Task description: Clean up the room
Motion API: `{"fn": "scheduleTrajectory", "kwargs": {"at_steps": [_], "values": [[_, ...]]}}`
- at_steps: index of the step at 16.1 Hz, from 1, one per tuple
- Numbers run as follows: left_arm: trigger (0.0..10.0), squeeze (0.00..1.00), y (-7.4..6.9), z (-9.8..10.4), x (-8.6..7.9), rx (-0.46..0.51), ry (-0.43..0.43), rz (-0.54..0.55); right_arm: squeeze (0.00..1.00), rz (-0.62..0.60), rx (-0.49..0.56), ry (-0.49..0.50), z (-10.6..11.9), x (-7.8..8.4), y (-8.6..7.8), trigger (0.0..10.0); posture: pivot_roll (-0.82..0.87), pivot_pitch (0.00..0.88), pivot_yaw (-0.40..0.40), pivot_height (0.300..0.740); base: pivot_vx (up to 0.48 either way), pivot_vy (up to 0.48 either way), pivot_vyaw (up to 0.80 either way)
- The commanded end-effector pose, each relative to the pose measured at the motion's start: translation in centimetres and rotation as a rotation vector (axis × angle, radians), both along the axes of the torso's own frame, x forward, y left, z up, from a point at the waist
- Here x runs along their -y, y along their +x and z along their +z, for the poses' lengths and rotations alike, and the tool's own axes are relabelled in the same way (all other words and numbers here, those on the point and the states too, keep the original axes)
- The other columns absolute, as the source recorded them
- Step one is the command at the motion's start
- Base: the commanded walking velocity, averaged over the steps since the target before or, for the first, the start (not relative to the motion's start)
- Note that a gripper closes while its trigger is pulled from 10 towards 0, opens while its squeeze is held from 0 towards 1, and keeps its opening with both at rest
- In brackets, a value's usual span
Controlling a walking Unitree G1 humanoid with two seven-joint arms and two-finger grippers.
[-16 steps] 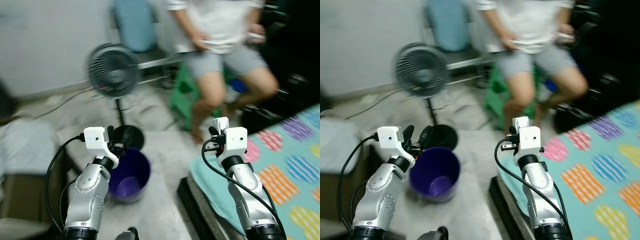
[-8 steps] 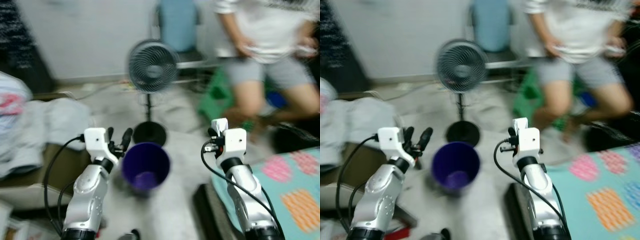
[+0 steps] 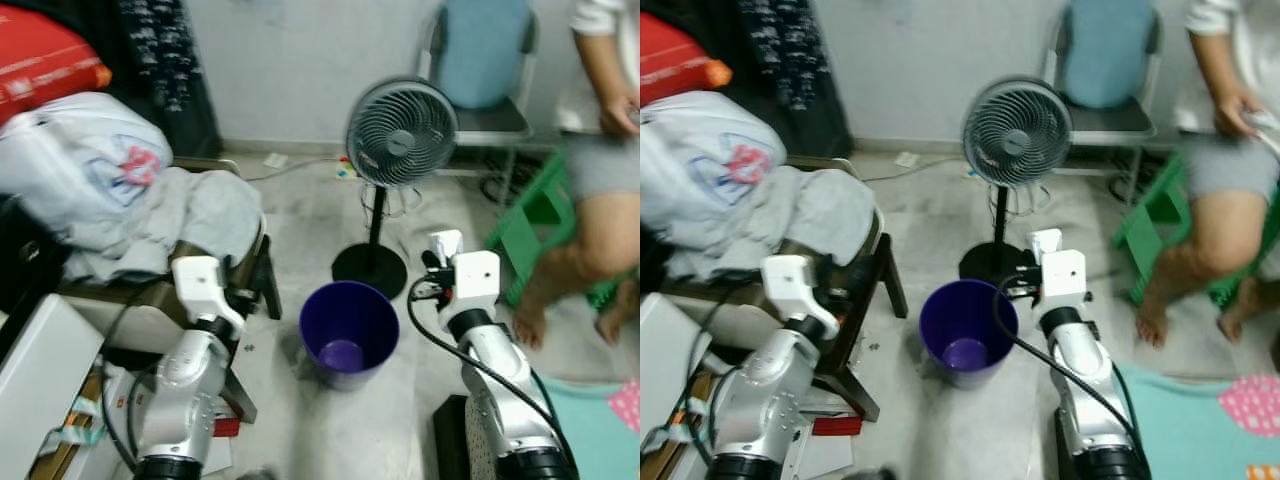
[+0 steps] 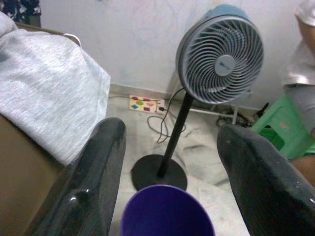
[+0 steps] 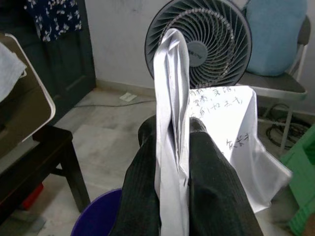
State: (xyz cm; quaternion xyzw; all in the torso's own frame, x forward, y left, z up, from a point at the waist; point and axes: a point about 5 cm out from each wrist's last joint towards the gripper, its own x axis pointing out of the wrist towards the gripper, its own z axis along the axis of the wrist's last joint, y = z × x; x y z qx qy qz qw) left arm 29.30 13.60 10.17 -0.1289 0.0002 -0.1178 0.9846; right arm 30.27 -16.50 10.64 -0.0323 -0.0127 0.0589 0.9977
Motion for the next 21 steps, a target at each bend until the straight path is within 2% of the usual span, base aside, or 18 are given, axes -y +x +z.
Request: {"fn": "scheduleTrajectory", "kwargs": {"at_steps": [1,6,9,11,12,13,15,19,21], "values": [[10.0,0.00,-0.1,0.1,-0.6,0.006,0.006,0.015,0.00,-0.001,0.000,0.021,0.0,-0.1,0.0,10.0,-0.16,0.103,-0.009,0.740,0.000,0.000,0.00],[10.0,0.00,0.0,0.6,-1.5,0.019,0.027,0.028,0.00,0.003,0.007,0.013,0.1,-0.2,-0.1,10.0,-0.16,0.110,-0.004,0.740,0.000,0.000,0.00],[10.0,0.00,-1.1,0.3,-2.2,0.013,0.043,-0.037,0.00,0.001,0.008,0.018,0.3,-0.1,0.2,10.0,-0.14,0.115,-0.014,0.740,0.000,0.000,0.00],[10.0,0.00,-2.1,0.2,-2.5,0.020,0.104,-0.124,0.00,-0.004,-0.011,0.015,-0.2,0.3,0.2,10.0,-0.11,0.121,-0.024,0.740,0.000,0.000,0.00],[10.0,0.00,-3.1,0.0,-3.0,0.003,0.110,-0.155,0.00,-0.005,-0.029,-0.008,-0.5,0.5,0.2,10.0,-0.09,0.137,-0.040,0.740,0.000,0.000,0.00],[10.0,0.00,-4.0,0.0,-3.7,-0.008,0.138,-0.162,0.00,0.000,-0.054,-0.005,-1.1,0.6,0.1,10.0,-0.08,0.149,-0.046,0.740,0.000,0.000,0.00],[10.0,0.00,-4.8,-0.1,-4.1,-0.016,0.151,-0.156,0.00,0.004,-0.080,-0.006,-1.8,0.6,-0.3,10.0,-0.06,0.165,-0.051,0.740,0.000,0.000,0.00],[10.0,0.00,-5.9,-0.1,-4.2,-0.029,0.131,-0.111,0.00,0.001,-0.106,-0.030,-2.7,1.1,-0.8,10.0,-0.09,0.186,-0.046,0.740,0.000,0.000,0.00],[10.0,0.00,-5.4,0.1,-3.3,-0.024,0.109,-0.143,0.00,-0.017,-0.107,-0.036,-2.7,1.7,-1.0,10.0,-0.10,0.191,-0.044,0.740,0.000,0.000,0.80]]}}
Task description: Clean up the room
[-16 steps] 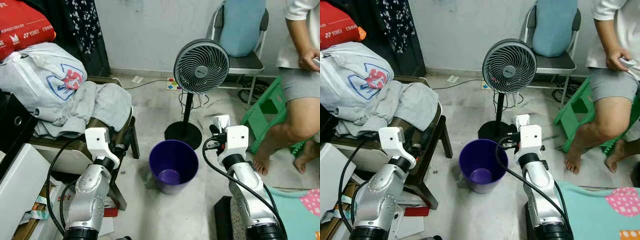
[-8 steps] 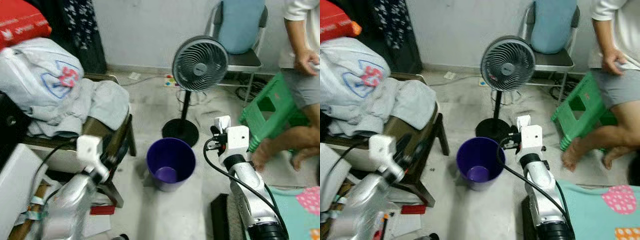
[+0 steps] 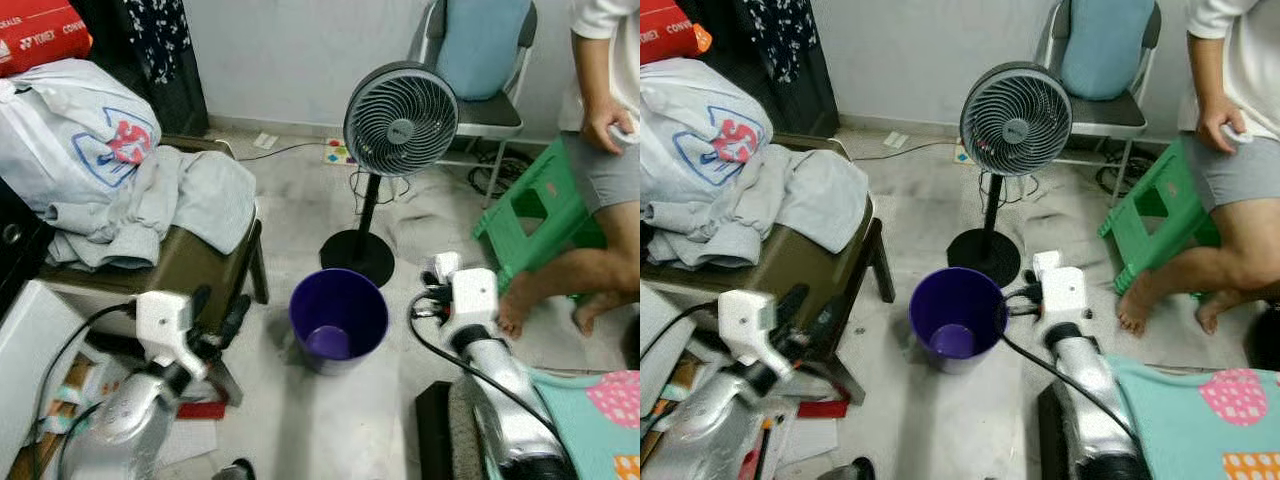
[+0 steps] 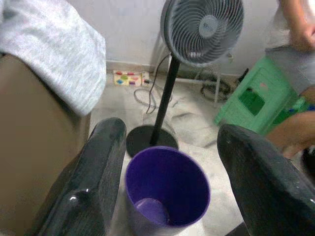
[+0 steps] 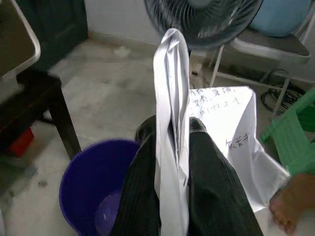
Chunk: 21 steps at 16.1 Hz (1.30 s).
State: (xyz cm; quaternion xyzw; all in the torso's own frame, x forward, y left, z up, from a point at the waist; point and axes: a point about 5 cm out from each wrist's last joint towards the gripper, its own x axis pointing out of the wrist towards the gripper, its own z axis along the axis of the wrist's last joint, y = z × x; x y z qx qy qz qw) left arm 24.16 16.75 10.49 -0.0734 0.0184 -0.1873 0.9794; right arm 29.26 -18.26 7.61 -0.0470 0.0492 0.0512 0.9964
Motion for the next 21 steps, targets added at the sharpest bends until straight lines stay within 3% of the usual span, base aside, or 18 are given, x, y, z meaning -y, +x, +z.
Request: {"fn": "scheduleTrajectory", "kwargs": {"at_steps": [1,7,11,21], "values": [[10.0,0.00,-0.1,-0.1,0.1,-0.016,-0.005,-0.010,0.00,0.001,0.013,0.000,0.3,0.1,0.0,10.0,-0.10,0.191,-0.043,0.740,0.000,0.000,0.80],[10.0,0.00,0.9,0.4,0.7,0.001,-0.013,-0.044,0.00,-0.024,0.019,-0.013,0.3,0.7,-0.1,10.0,-0.13,0.189,-0.025,0.740,0.000,0.000,0.07],[10.0,0.00,1.1,0.5,0.8,0.005,-0.014,-0.050,0.00,-0.016,0.021,-0.014,0.3,0.5,0.0,10.0,-0.12,0.175,-0.028,0.740,0.000,0.000,0.39],[10.0,0.00,1.4,0.7,1.4,0.024,-0.042,-0.072,0.00,-0.008,0.041,-0.019,0.7,0.3,0.7,10.0,-0.13,0.159,-0.035,0.740,0.028,0.000,0.00]]}}
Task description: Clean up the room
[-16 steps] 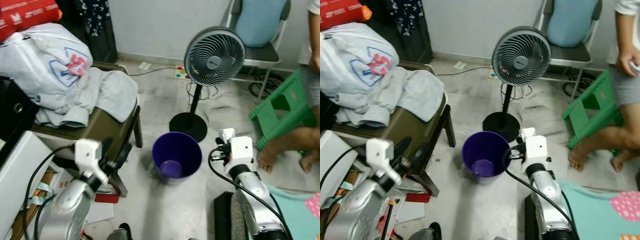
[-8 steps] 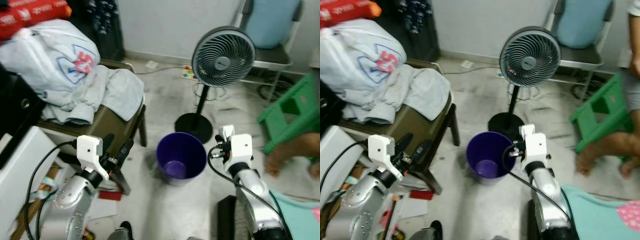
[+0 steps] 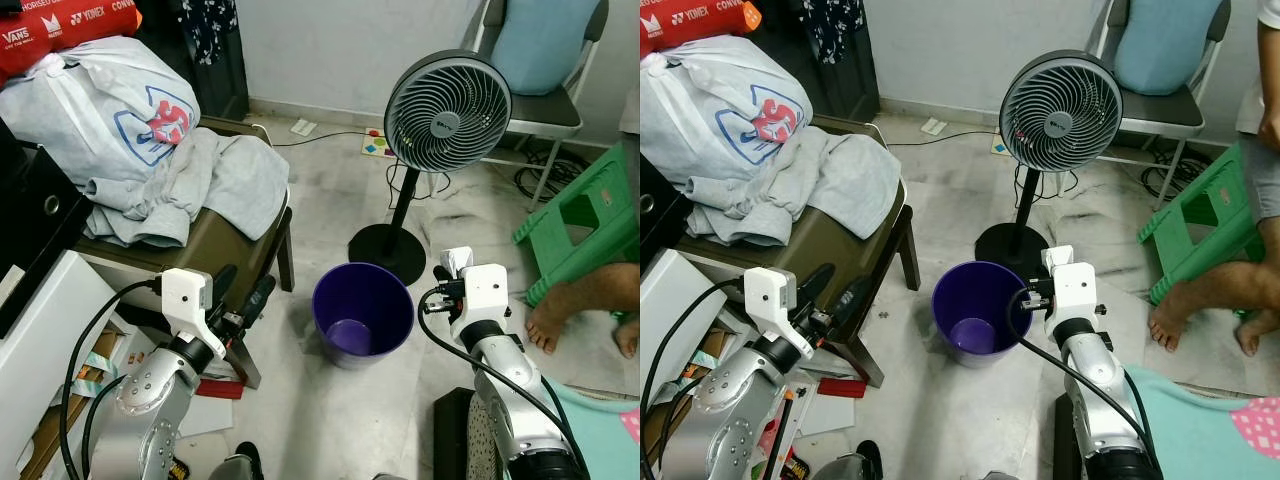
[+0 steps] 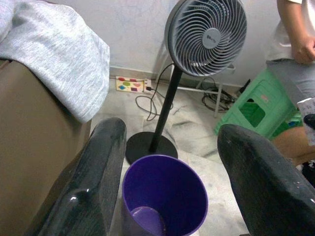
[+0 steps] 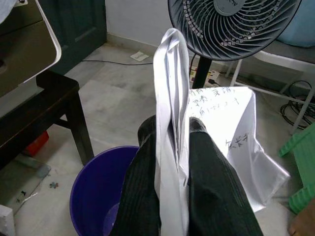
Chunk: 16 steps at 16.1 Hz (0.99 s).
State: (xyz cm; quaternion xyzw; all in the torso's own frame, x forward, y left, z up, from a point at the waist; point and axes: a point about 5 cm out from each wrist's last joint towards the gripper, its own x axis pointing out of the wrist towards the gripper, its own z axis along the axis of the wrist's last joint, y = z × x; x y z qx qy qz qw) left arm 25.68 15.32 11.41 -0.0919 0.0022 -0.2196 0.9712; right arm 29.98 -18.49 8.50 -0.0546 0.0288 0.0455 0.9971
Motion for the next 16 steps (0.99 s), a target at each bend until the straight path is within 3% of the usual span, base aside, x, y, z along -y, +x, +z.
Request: {"fn": "scheduleTrajectory", "kwargs": {"at_steps": [1,16], "values": [[10.0,0.00,-0.05,-0.21,0.00,-0.004,0.000,-0.009,0.00,0.002,0.000,-0.008,-0.12,0.08,0.00,10.0,-0.13,0.163,-0.037,0.740,0.292,0.000,0.00],[10.0,0.00,-0.12,-0.25,0.20,-0.007,-0.010,-0.010,0.00,-0.001,0.003,-0.016,-0.16,0.21,-0.06,10.0,-0.13,0.177,-0.035,0.740,0.285,0.000,0.00]]}}
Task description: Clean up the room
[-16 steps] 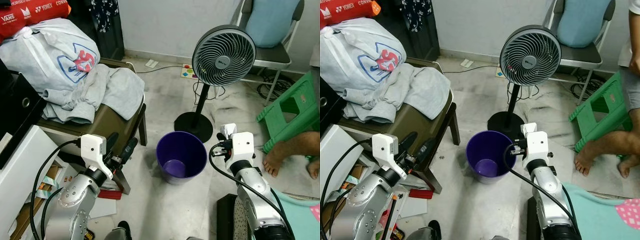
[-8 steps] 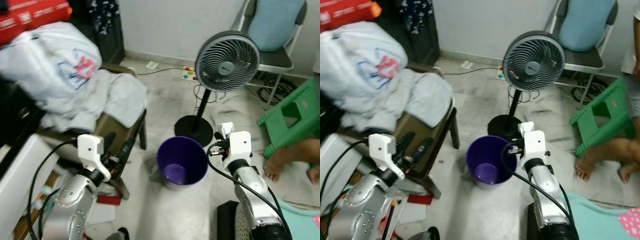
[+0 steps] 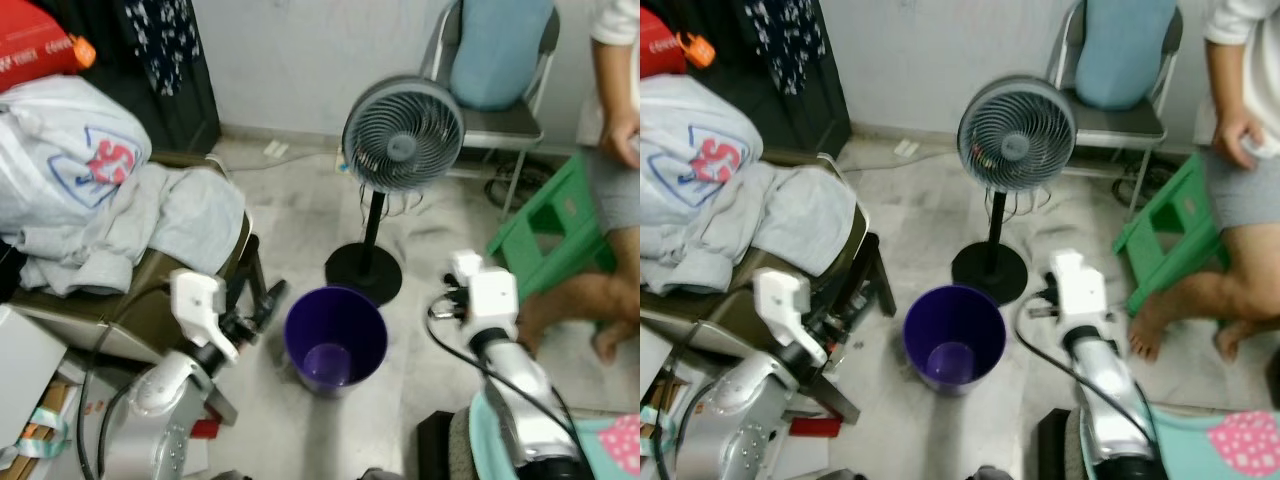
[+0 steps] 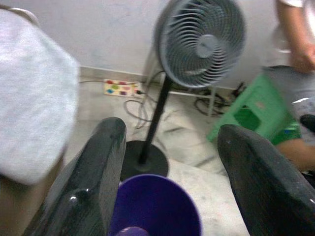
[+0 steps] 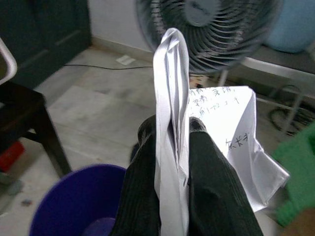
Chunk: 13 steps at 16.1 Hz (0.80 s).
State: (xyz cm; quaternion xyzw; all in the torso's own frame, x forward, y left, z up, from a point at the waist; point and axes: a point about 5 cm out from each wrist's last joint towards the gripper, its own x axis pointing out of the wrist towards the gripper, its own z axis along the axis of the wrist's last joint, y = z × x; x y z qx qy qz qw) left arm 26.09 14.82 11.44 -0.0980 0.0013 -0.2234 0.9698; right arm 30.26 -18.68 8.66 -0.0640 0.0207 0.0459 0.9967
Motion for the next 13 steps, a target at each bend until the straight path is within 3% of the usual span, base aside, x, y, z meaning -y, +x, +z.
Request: {"fn": "scheduleTrajectory", "kwargs": {"at_steps": [1,10,13], "values": [[10.0,0.00,-0.36,-0.54,-0.47,-0.024,0.013,0.015,0.00,0.006,-0.003,-0.007,-0.07,0.06,-0.02,10.0,-0.12,0.179,-0.031,0.740,0.000,0.000,0.00],[10.0,0.00,-0.31,-0.56,-0.56,-0.025,0.018,0.014,0.00,0.006,0.002,0.002,-0.02,-0.13,0.06,10.0,-0.12,0.179,-0.028,0.740,0.000,0.000,0.79],[10.0,0.00,-0.31,-0.56,-0.58,-0.024,0.017,0.013,0.00,0.001,0.001,0.005,-0.10,-0.14,0.02,10.0,-0.12,0.178,-0.025,0.740,0.000,0.000,0.00]]}}
